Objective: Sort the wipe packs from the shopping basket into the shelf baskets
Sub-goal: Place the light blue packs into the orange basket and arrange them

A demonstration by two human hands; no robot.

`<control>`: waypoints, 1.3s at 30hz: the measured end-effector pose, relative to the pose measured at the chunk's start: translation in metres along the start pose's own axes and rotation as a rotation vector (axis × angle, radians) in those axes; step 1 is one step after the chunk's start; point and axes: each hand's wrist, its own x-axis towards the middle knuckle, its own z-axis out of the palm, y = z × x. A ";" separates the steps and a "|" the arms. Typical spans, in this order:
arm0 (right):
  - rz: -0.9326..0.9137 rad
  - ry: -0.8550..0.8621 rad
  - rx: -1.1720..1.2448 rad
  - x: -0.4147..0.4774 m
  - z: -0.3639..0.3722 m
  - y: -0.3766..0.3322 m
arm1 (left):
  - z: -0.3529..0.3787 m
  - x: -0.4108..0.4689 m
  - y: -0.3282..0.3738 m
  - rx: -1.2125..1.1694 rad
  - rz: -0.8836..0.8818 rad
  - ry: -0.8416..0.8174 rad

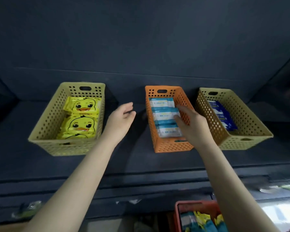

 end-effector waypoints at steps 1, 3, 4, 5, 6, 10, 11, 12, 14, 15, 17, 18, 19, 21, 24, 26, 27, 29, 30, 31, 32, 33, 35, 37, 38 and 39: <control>-0.002 0.037 0.018 -0.020 0.000 -0.008 | -0.007 -0.021 -0.004 -0.002 0.029 -0.001; 0.013 0.072 0.039 -0.067 0.003 -0.023 | -0.022 -0.069 -0.016 -0.005 0.068 -0.028; 0.033 0.060 0.039 -0.092 0.007 -0.029 | -0.028 -0.093 -0.023 -0.007 0.074 -0.051; 0.057 0.036 0.034 -0.117 0.011 -0.034 | -0.035 -0.117 -0.030 -0.006 0.069 -0.077; 0.084 0.009 0.028 -0.143 0.015 -0.038 | -0.041 -0.140 -0.038 -0.002 0.052 -0.104; 0.265 -0.126 0.018 -0.237 0.032 -0.039 | -0.052 -0.224 -0.077 0.029 -0.055 -0.185; 0.326 -0.160 0.026 -0.260 0.036 -0.035 | -0.052 -0.243 -0.087 0.028 -0.087 -0.208; 0.386 -0.183 0.035 -0.281 0.040 -0.031 | -0.050 -0.260 -0.098 0.026 -0.125 -0.236; 0.479 -0.190 0.047 -0.321 0.048 -0.016 | -0.042 -0.290 -0.120 0.013 -0.197 -0.288; 0.518 -0.194 0.047 -0.340 0.050 -0.008 | -0.036 -0.303 -0.130 0.004 -0.227 -0.308; 0.596 -0.229 0.048 -0.374 0.051 0.008 | -0.021 -0.326 -0.147 -0.012 -0.272 -0.339; 0.636 -0.241 0.055 -0.388 0.048 0.016 | -0.012 -0.337 -0.153 -0.019 -0.295 -0.352; 0.693 -0.242 0.067 -0.400 0.045 0.027 | -0.002 -0.346 -0.159 -0.020 -0.320 -0.364; 0.802 -0.239 0.098 -0.420 0.037 0.049 | 0.019 -0.362 -0.168 -0.022 -0.374 -0.396; 0.872 -0.220 0.105 -0.441 0.019 0.090 | 0.062 -0.379 -0.173 -0.033 -0.475 -0.456; 0.888 -0.220 0.093 -0.451 0.002 0.126 | 0.103 -0.387 -0.170 -0.014 -0.530 -0.503; 0.903 -0.219 0.098 -0.453 -0.006 0.144 | 0.124 -0.389 -0.166 -0.017 -0.554 -0.517; 0.931 -0.222 0.106 -0.453 -0.024 0.184 | 0.170 -0.390 -0.157 -0.042 -0.608 -0.509; 0.925 -0.241 0.108 -0.451 -0.033 0.204 | 0.192 -0.392 -0.153 -0.047 -0.640 -0.496; 0.922 -0.264 0.112 -0.449 -0.040 0.225 | 0.213 -0.393 -0.149 -0.048 -0.667 -0.485; 0.922 -0.285 0.117 -0.446 -0.047 0.247 | 0.234 -0.393 -0.145 -0.050 -0.692 -0.478; 0.929 -0.309 0.121 -0.443 -0.055 0.267 | 0.255 -0.393 -0.143 -0.050 -0.722 -0.476; 0.925 -0.356 0.104 -0.436 -0.065 0.308 | 0.294 -0.394 -0.141 -0.048 -0.781 -0.475; 0.939 -0.395 0.084 -0.429 -0.066 0.348 | 0.330 -0.391 -0.147 -0.053 -0.837 -0.465; 0.948 -0.401 0.090 -0.424 -0.063 0.367 | 0.348 -0.388 -0.155 -0.048 -0.862 -0.458; 0.955 -0.416 0.101 -0.420 -0.056 0.387 | 0.365 -0.383 -0.166 -0.042 -0.879 -0.457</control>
